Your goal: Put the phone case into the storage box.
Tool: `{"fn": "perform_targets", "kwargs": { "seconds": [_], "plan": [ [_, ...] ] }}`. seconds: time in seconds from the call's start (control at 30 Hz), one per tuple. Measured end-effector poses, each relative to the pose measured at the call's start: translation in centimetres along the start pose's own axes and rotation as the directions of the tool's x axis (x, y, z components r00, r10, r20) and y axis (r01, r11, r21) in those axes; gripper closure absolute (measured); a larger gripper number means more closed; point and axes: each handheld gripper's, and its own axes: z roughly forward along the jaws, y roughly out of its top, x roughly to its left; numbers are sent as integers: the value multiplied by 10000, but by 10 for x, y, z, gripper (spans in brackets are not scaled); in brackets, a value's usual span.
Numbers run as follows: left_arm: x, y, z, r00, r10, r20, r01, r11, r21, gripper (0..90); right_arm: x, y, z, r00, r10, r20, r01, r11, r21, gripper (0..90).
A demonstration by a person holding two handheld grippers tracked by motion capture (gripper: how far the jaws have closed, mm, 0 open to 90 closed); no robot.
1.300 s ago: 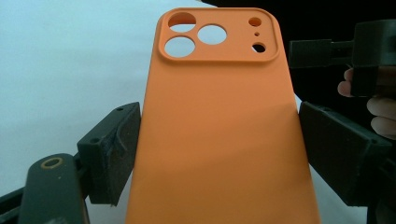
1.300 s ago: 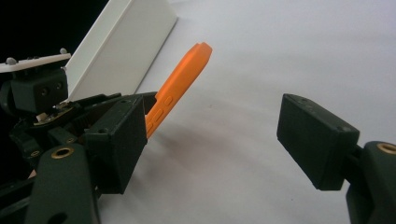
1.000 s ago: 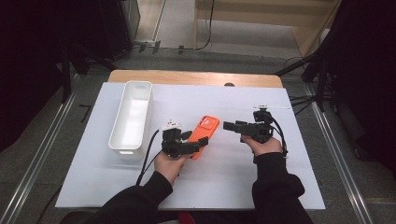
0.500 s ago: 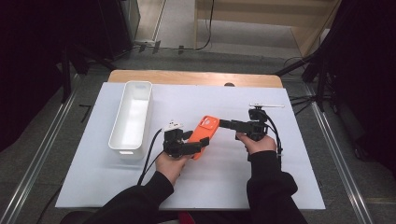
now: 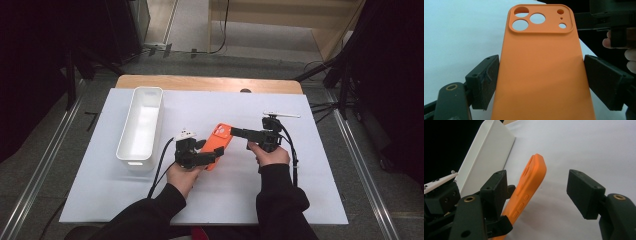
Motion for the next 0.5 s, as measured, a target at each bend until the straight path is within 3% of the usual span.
{"fn": "perform_targets", "kwargs": {
  "seconds": [0.5],
  "plan": [
    [-1, 0, -1, 9999, 54, -126, -55, 9999, -104, 163, 5, -1, 7, 9993, 363, -39, -363, 9992, -173, 383]
  ]
}}
